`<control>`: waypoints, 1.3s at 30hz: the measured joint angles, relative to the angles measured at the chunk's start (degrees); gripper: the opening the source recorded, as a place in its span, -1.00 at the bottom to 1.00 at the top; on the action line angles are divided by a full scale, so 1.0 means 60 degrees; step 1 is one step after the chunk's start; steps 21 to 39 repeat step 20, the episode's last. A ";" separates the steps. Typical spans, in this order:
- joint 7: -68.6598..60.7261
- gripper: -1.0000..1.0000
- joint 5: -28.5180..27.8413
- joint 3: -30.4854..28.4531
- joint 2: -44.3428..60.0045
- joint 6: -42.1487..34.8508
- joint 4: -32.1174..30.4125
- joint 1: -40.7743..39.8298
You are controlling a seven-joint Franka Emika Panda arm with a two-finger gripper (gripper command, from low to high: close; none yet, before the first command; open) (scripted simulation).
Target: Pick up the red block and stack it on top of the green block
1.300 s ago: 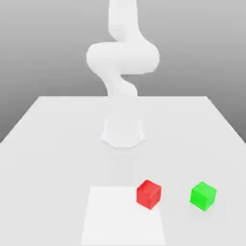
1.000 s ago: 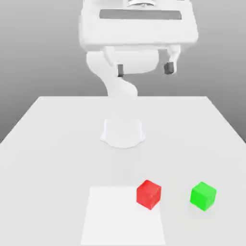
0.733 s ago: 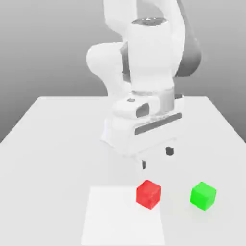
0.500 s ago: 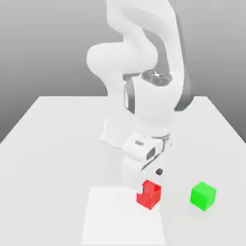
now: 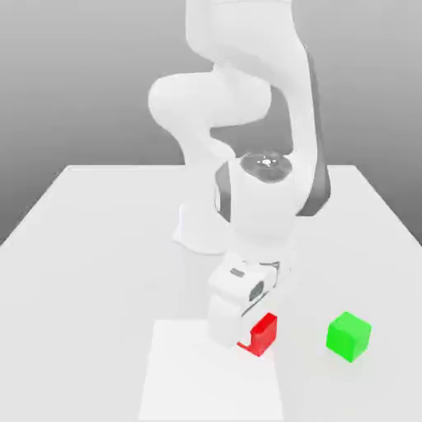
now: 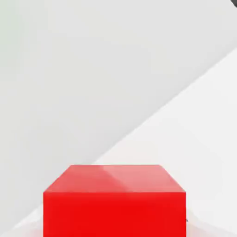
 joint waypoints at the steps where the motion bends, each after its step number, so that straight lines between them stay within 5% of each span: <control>1: 0.0073 -1.00 -0.0101 -0.0026 -0.0260 -0.0221 -0.0036 0.0002; 7: 0.0217 -1.00 -0.0368 0.0367 -0.1430 -0.1583 0.0112 0.0080; 11: -0.0033 -1.00 -0.0307 0.1318 -0.1386 -0.2519 0.1092 0.2333; 16: -0.0027 -1.00 -0.0387 0.0939 0.0037 -0.1385 0.1380 0.2677; 17: -0.0001 1.00 -0.0420 0.0909 0.0322 -0.1117 0.1395 0.2676; 39: -0.0001 1.00 -0.0420 0.0909 0.0322 -0.1117 0.1395 0.2676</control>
